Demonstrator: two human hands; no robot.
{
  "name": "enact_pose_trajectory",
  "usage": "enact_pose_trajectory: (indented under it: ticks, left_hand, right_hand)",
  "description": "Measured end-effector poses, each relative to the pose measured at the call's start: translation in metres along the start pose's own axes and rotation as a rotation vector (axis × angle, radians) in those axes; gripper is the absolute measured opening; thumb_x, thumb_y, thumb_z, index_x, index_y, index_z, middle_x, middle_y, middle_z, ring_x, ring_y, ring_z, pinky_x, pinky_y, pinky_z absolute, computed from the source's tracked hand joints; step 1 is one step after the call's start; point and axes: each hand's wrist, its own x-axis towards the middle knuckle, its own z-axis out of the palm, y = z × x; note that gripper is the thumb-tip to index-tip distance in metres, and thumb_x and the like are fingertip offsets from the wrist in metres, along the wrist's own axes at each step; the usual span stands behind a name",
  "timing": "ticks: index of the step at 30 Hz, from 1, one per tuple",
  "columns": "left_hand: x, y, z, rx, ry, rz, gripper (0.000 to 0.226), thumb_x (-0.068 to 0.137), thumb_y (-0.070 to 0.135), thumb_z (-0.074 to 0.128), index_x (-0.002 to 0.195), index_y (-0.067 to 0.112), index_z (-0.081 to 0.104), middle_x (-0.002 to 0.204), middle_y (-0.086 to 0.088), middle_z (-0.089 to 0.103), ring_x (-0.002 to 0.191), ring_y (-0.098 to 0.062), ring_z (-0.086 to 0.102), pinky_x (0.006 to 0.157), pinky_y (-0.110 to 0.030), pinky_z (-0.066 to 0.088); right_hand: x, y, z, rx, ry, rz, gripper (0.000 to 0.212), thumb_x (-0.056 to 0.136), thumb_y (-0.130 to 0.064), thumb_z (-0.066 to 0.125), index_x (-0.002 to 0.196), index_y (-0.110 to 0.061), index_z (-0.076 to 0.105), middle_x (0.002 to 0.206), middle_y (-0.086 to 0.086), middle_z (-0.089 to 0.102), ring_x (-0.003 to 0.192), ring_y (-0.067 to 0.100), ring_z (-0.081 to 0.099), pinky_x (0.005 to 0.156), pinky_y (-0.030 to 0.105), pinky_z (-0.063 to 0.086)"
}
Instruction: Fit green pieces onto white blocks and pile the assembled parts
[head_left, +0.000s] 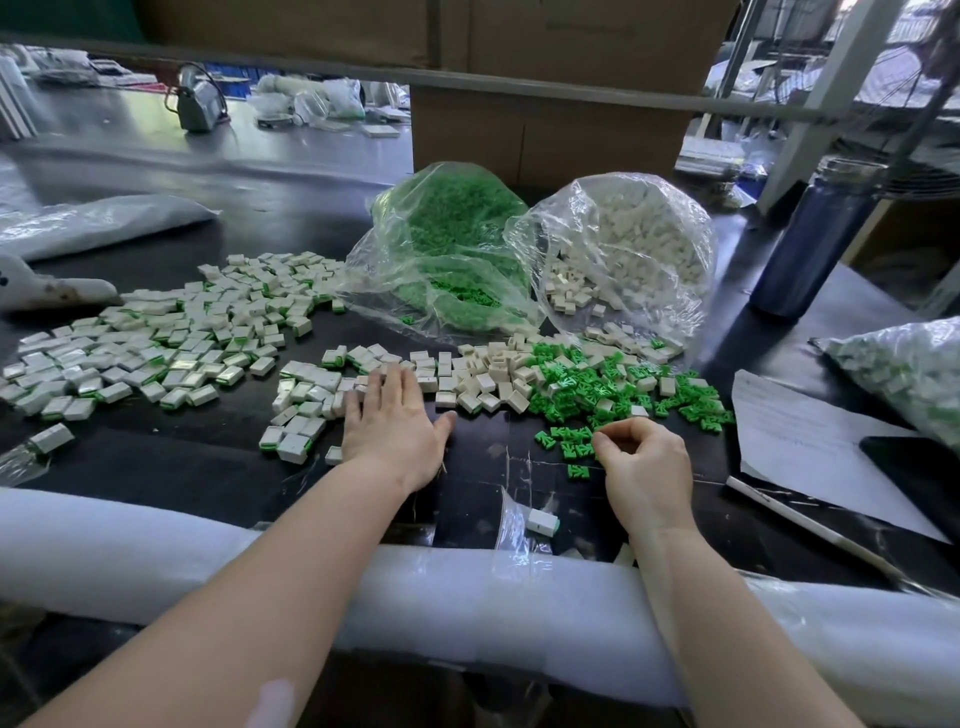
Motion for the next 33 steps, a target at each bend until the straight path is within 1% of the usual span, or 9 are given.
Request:
enact_pose_trajectory:
  ticks: [3, 5, 9, 14, 16, 21, 26, 30, 33]
  left_hand:
    - [0.003, 0.004, 0.001, -0.005, -0.027, 0.099, 0.064, 0.098, 0.05, 0.018, 0.148, 0.02, -0.01, 0.156, 0.004, -0.013, 0.143, -0.016, -0.015, 0.114, -0.043, -0.01]
    - [0.006, 0.003, 0.001, 0.044, -0.045, 0.109, 0.062, 0.097, 0.051, 0.013, 0.148, 0.022, -0.008, 0.156, 0.006, -0.012, 0.143, -0.015, -0.016, 0.113, -0.044, -0.011]
    - [0.011, -0.005, -0.007, 0.151, -0.044, 0.016, 0.065, 0.096, 0.054, 0.01, 0.148, 0.018, -0.004, 0.157, 0.003, -0.01, 0.142, -0.016, -0.018, 0.113, -0.046, -0.012]
    - [0.018, -0.009, -0.015, 0.164, -0.058, -0.053, 0.067, 0.097, 0.052, 0.012, 0.149, 0.012, -0.003, 0.157, -0.002, -0.009, 0.143, -0.02, -0.018, 0.113, -0.045, -0.013]
    - [0.02, -0.004, -0.013, 0.132, -0.039, -0.012, 0.065, 0.098, 0.049, 0.014, 0.148, 0.011, -0.003, 0.157, -0.003, -0.01, 0.143, -0.022, -0.017, 0.114, -0.043, -0.012]
    - [0.025, 0.016, -0.008, -0.074, -0.055, 0.126, 0.063, 0.099, 0.046, 0.018, 0.148, 0.012, -0.003, 0.157, -0.005, -0.009, 0.144, -0.022, -0.012, 0.116, -0.036, -0.005]
    - [0.032, 0.028, -0.009, -0.217, -0.067, 0.189, 0.061, 0.1, 0.044, 0.021, 0.149, 0.016, -0.003, 0.157, -0.005, -0.008, 0.144, -0.019, -0.012, 0.114, -0.03, -0.009]
    - [0.038, 0.033, -0.008, -0.266, -0.114, 0.203, 0.058, 0.099, 0.045, 0.022, 0.148, 0.027, -0.002, 0.157, -0.005, -0.006, 0.144, -0.022, -0.011, 0.114, -0.033, -0.007]
    - [0.04, 0.037, -0.004, -0.229, -0.136, 0.231, 0.052, 0.099, 0.047, 0.019, 0.146, 0.039, -0.002, 0.157, -0.004, -0.005, 0.144, -0.024, -0.009, 0.115, -0.036, -0.007]
  right_hand:
    - [0.0, 0.0, -0.001, -0.012, -0.008, 0.0, 0.008, 0.087, -0.018, 0.064, 0.079, -0.019, 0.063, 0.095, 0.007, 0.065, 0.086, 0.019, 0.058, 0.075, 0.027, 0.042]
    - [-0.001, -0.001, -0.002, -0.014, -0.014, 0.002, 0.008, 0.087, -0.018, 0.064, 0.079, -0.019, 0.063, 0.094, 0.007, 0.065, 0.086, 0.019, 0.058, 0.075, 0.028, 0.043]
    - [-0.001, -0.002, -0.002, -0.022, -0.026, 0.008, 0.007, 0.087, -0.018, 0.064, 0.08, -0.019, 0.064, 0.094, 0.007, 0.065, 0.086, 0.019, 0.058, 0.076, 0.028, 0.044]
    - [-0.002, -0.004, -0.002, -0.037, -0.029, 0.013, 0.008, 0.086, -0.019, 0.064, 0.078, -0.02, 0.063, 0.094, 0.007, 0.065, 0.086, 0.02, 0.058, 0.08, 0.031, 0.046]
    - [-0.003, -0.005, -0.002, -0.039, -0.03, 0.013, 0.008, 0.086, -0.019, 0.064, 0.078, -0.02, 0.063, 0.094, 0.006, 0.065, 0.086, 0.02, 0.059, 0.081, 0.034, 0.047]
    - [-0.004, -0.007, -0.003, -0.044, -0.034, 0.01, 0.009, 0.086, -0.019, 0.064, 0.077, -0.02, 0.062, 0.095, 0.006, 0.065, 0.087, 0.02, 0.059, 0.084, 0.038, 0.048]
    - [-0.005, -0.008, -0.003, -0.055, -0.048, 0.017, 0.009, 0.087, -0.02, 0.063, 0.077, -0.021, 0.062, 0.097, 0.006, 0.064, 0.088, 0.02, 0.058, 0.089, 0.042, 0.046]
    - [-0.005, -0.01, -0.002, -0.069, -0.05, 0.016, 0.011, 0.087, -0.021, 0.063, 0.077, -0.023, 0.06, 0.099, 0.003, 0.062, 0.09, 0.017, 0.055, 0.094, 0.046, 0.042]
    - [-0.006, -0.011, -0.003, -0.074, -0.055, 0.024, 0.011, 0.087, -0.022, 0.063, 0.077, -0.024, 0.06, 0.1, 0.003, 0.062, 0.092, 0.018, 0.056, 0.094, 0.047, 0.042]
